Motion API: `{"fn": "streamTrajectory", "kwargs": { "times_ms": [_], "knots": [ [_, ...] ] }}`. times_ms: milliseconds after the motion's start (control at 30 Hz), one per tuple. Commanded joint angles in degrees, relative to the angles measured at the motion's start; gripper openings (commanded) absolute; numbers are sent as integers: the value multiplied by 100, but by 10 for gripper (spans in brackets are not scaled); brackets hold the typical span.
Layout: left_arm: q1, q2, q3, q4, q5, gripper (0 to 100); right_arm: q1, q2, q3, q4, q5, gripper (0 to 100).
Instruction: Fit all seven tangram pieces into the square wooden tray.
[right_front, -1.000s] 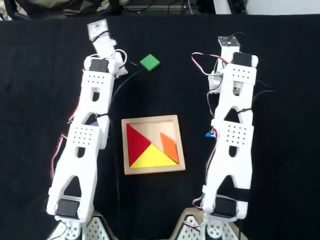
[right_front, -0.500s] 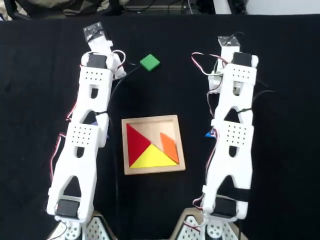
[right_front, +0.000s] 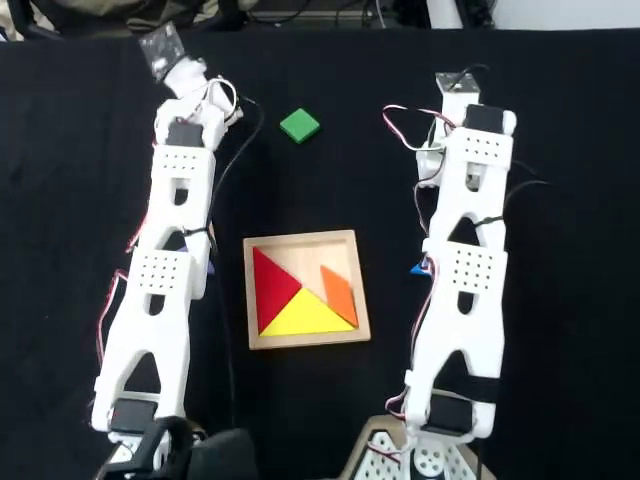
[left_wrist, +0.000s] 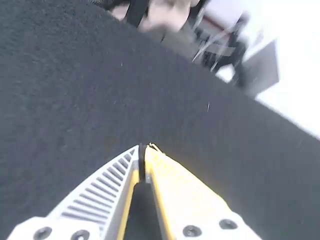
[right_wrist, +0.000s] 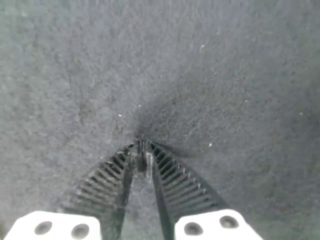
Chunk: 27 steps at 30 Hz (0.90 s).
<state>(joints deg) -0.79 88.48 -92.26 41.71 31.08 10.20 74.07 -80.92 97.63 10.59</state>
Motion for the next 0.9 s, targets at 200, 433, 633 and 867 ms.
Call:
{"fn": "streamTrajectory", "kwargs": {
  "times_ms": [200, 433, 633, 867],
  "knots": [
    [13, 536, -303, -2664, 1292, 31, -158, -48, -251, -53, 62, 11],
    [171, 888, -303, -2734, 1873, 30, -167, -48, -251, -53, 62, 11],
    [171, 1046, -295, -2734, 2602, 30, -167, -40, -251, -53, 62, 11],
    [57, 949, -330, -2760, 2752, 30, -167, -31, -224, -79, 62, 11]
  ]
}}
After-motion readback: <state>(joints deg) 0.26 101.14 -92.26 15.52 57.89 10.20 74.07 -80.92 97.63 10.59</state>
